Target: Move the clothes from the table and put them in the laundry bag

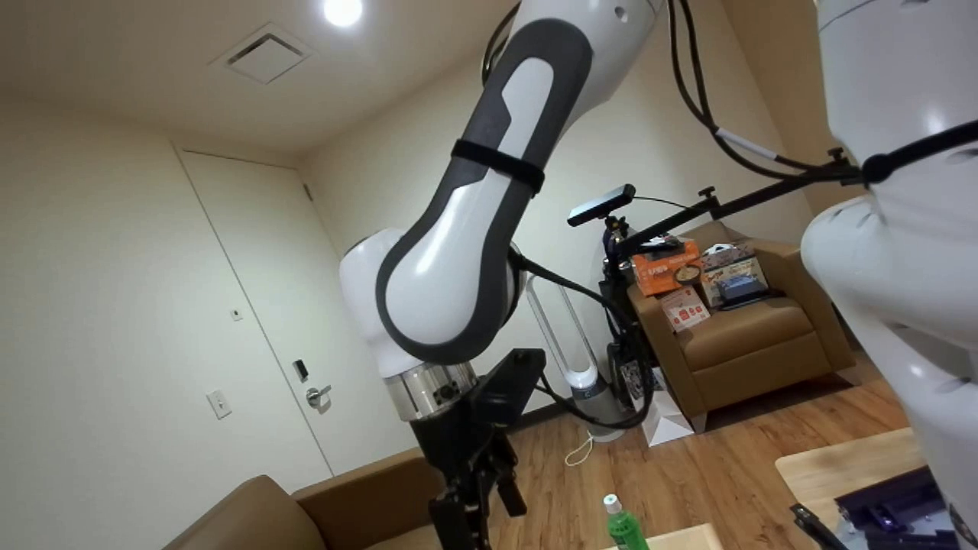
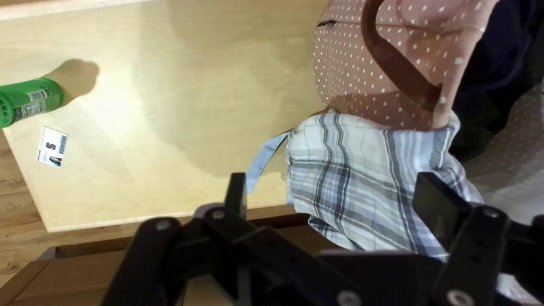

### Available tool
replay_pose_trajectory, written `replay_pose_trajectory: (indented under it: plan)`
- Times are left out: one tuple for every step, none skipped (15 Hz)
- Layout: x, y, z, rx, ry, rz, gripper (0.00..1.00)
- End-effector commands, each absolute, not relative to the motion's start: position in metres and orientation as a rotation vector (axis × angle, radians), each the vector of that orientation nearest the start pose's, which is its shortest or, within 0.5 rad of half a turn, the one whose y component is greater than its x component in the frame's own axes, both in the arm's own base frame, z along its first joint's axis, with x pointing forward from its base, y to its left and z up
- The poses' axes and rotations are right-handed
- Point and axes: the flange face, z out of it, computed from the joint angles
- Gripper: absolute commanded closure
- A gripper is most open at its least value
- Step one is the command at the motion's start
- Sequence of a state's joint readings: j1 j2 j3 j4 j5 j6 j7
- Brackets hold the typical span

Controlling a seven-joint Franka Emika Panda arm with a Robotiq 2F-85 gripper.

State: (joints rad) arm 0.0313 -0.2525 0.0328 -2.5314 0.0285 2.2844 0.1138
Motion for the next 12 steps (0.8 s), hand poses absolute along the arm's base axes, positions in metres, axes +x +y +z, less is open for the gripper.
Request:
replay_pose_trajectory:
  plan:
    - [0.434,0.028,0.365,-3.126,0.108,0.000,0.00]
    - [0.434,0.028,0.364,-3.126,0.107,0.002,0.00]
    - [0.434,0.028,0.364,-3.126,0.107,0.002,0.00]
    - [0.435,0.028,0.364,-3.126,0.107,0.002,0.00]
    - [0.435,0.028,0.364,-3.126,0.107,0.001,0.00]
    - [0.435,0.028,0.364,-3.126,0.107,0.001,0.00]
    - [0.438,0.029,0.362,-3.084,0.166,0.088,0.00]
    - [0.440,0.029,0.352,-3.040,0.233,0.188,0.00]
    - [0.440,0.028,0.342,-3.014,0.282,0.238,0.00]
    - [0.439,0.026,0.332,-2.981,0.329,0.289,0.00]
    - [0.439,0.023,0.321,-2.956,0.398,0.322,0.00]
    - [0.439,0.019,0.309,-2.930,0.463,0.350,0.00]
